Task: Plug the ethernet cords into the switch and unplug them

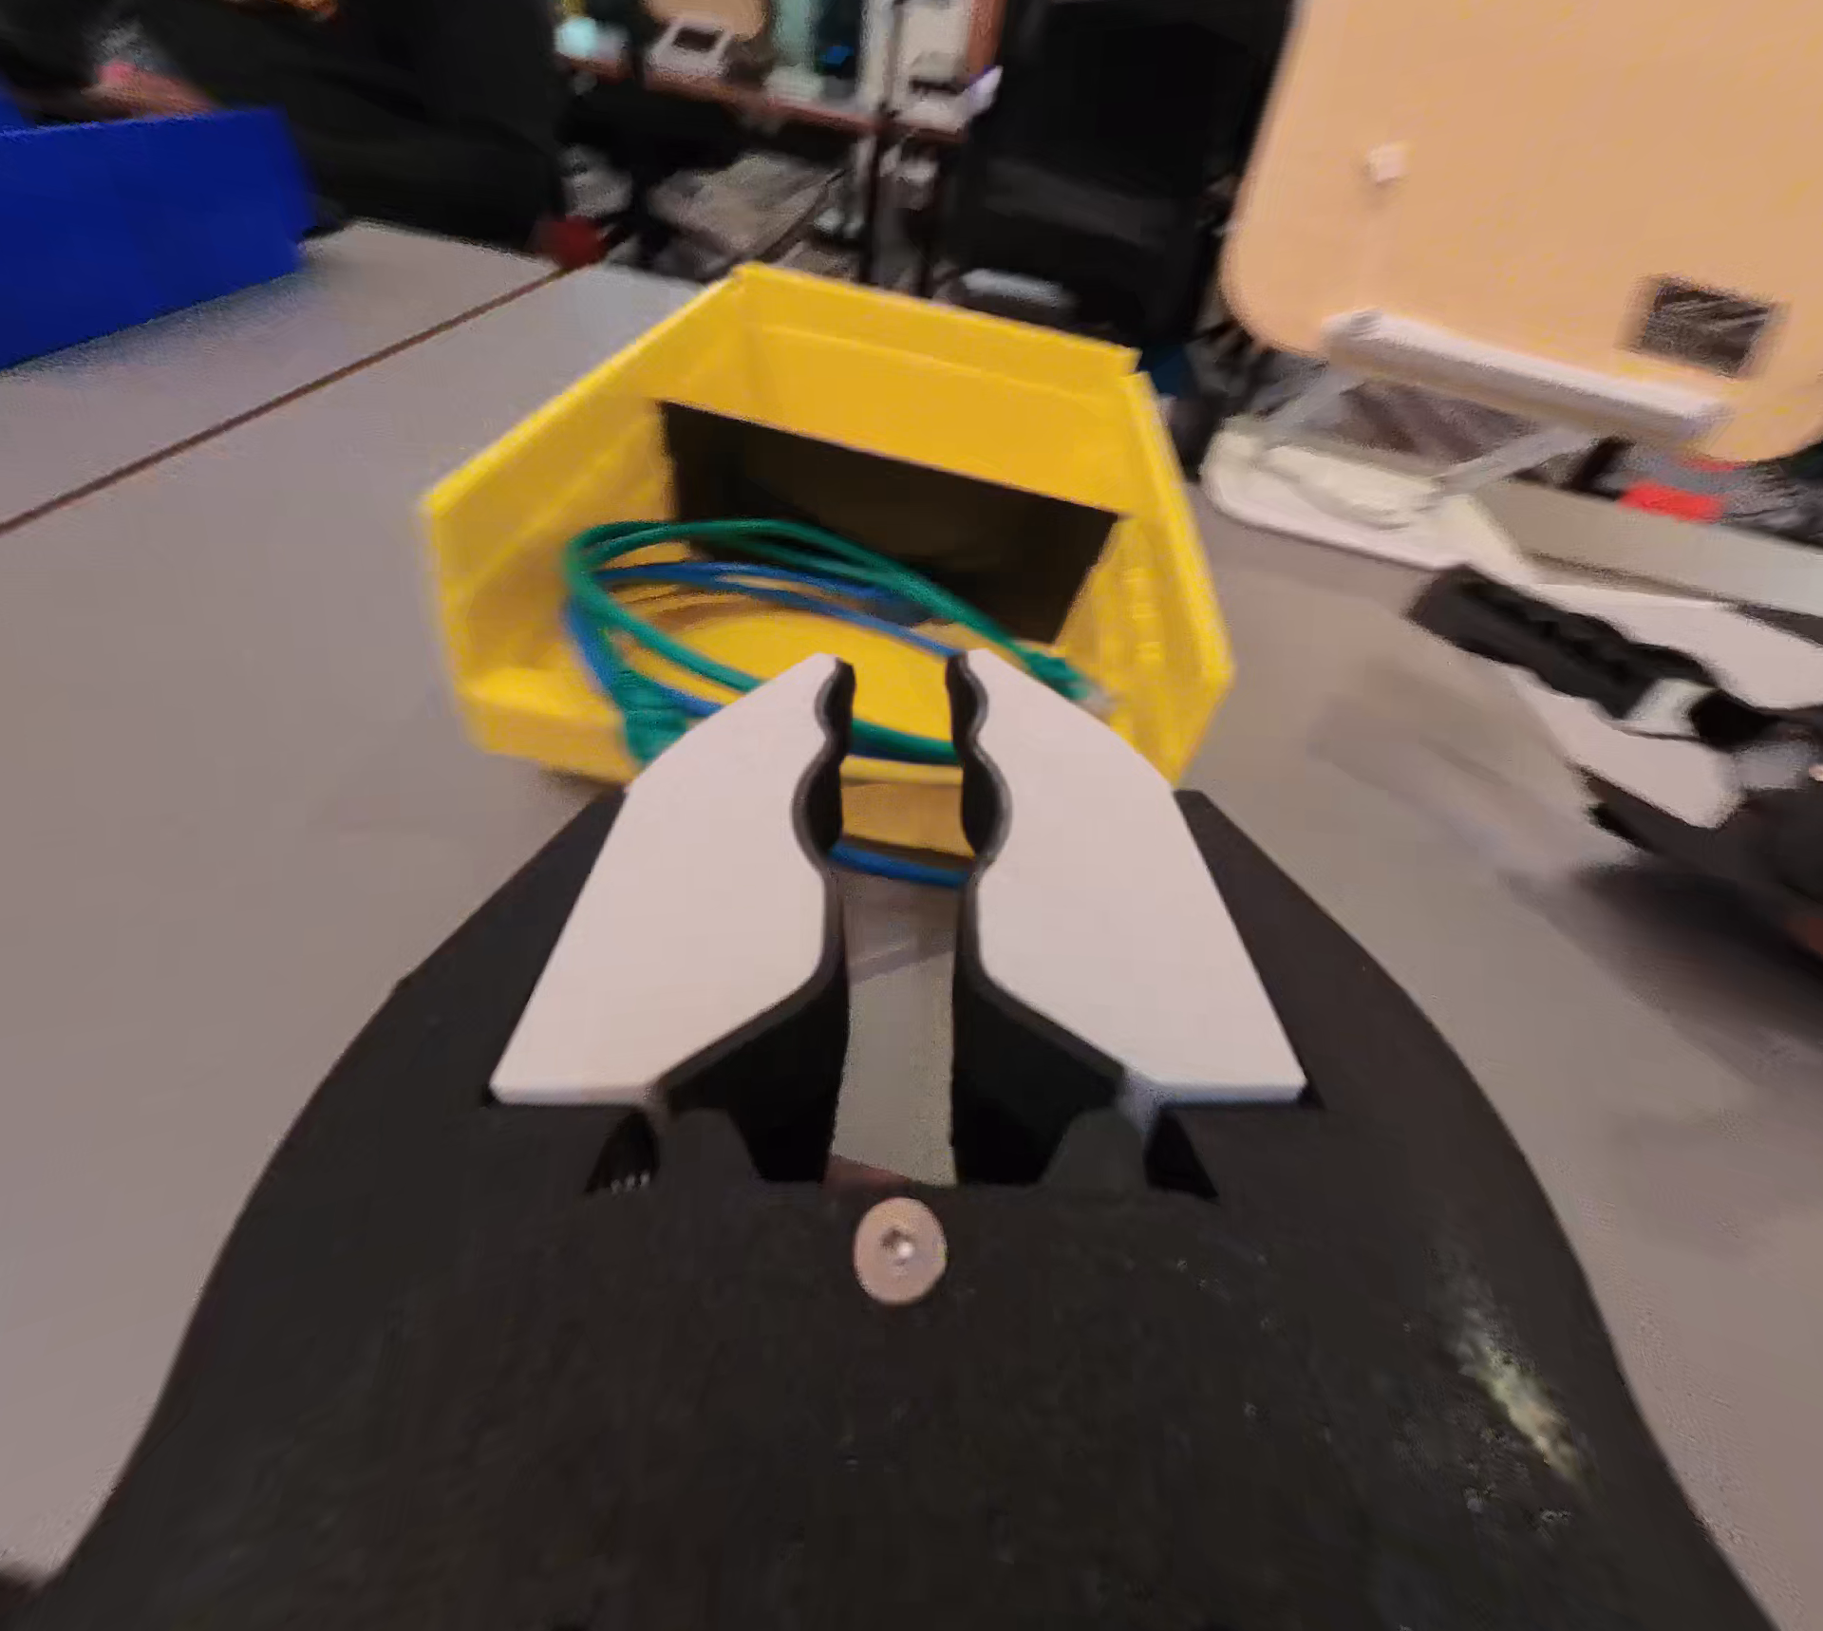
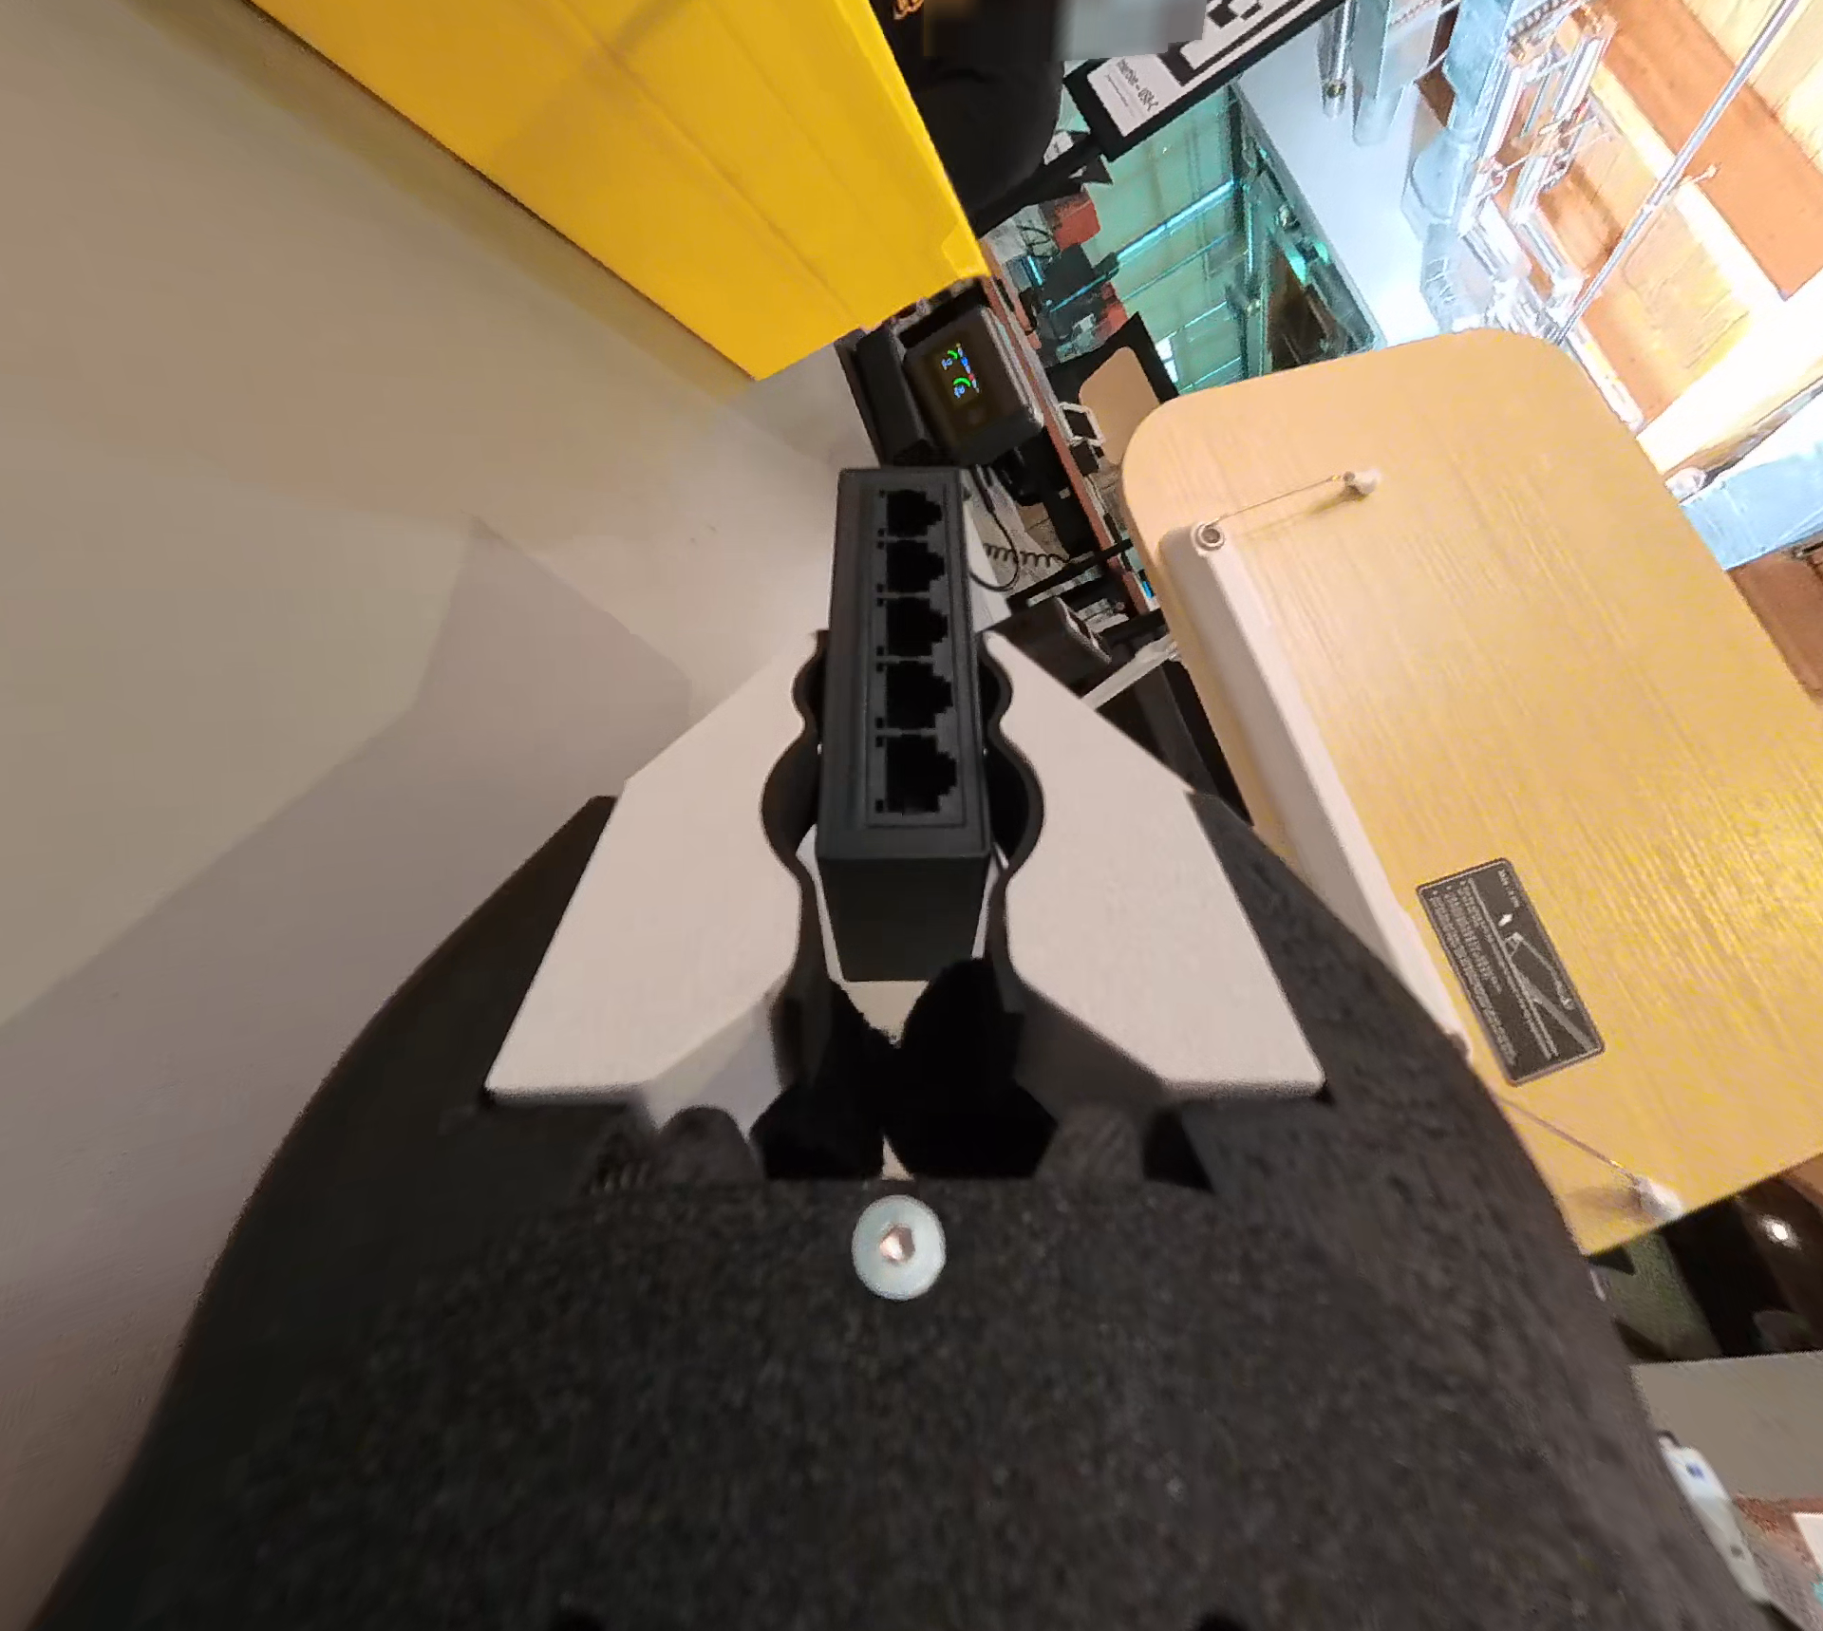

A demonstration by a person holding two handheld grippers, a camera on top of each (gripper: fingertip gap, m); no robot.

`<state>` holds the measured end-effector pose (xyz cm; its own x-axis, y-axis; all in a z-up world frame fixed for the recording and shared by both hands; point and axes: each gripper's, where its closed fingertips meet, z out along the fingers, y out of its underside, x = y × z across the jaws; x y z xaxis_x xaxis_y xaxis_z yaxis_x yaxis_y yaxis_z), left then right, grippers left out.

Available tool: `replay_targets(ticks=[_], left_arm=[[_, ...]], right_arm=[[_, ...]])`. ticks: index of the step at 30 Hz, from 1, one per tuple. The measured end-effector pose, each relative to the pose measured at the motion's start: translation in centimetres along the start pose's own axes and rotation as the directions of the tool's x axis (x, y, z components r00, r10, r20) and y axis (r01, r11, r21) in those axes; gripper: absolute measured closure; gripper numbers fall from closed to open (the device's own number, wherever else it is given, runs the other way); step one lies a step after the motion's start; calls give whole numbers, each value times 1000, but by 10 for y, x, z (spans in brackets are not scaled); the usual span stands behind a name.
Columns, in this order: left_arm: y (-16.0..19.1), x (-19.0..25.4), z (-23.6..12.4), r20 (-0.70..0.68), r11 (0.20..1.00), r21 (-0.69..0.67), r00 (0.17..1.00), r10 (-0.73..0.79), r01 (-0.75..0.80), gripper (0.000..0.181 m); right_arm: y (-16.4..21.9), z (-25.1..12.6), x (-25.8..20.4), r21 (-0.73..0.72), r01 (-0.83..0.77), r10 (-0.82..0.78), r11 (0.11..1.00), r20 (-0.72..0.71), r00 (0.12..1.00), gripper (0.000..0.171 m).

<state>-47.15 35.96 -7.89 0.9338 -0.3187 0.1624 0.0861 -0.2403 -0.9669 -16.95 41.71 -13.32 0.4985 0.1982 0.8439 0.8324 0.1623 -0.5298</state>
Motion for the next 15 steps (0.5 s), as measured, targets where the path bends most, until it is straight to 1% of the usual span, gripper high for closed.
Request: replay_targets(ticks=[3, 4, 6, 8, 9, 10, 12, 14, 15], left_arm=[[11, -37, 12, 92, 976, -218, 996, 11, 9, 130], [14, -44, 17, 99, 961, -275, 995, 11, 17, 125], [10, -49, 28, 85, 937, -347, 996, -16, 44, 125], [-1, -48, 38, 67, 926, -371, 997, -44, 66, 133], [-3, -47, 44, 56, 915, -401, 998, -31, 51, 137], [1, -50, 48, 55, 888, -460, 998, 7, 19, 139], [12, -62, 53, 79, 820, -572, 993, 88, -27, 135], [17, -67, 58, 73, 775, -630, 990, 116, -44, 135], [17, -69, 62, 69, 765, -641, 989, 130, -56, 142]], right_arm=[[1, 2, -2, -8, 1, -1, 1000, 9, 1000, 144], [1, 2, -2, -8, 1, -1, 1000, 11, 1000, 144], [2, 1, -1, -5, -10, 11, 1000, 11, 1000, 144], [3, 1, 0, -7, -26, 26, 1000, 15, 1000, 144], [4, 1, 0, -9, -31, 31, 999, 16, 999, 144], [4, 2, 0, -10, -34, 34, 999, 18, 999, 144], [3, 2, 0, -6, -36, 36, 999, 18, 999, 144], [3, 2, -1, -2, -36, 36, 999, 25, 999, 144], [3, 2, -2, -2, -35, 35, 999, 29, 999, 144]])
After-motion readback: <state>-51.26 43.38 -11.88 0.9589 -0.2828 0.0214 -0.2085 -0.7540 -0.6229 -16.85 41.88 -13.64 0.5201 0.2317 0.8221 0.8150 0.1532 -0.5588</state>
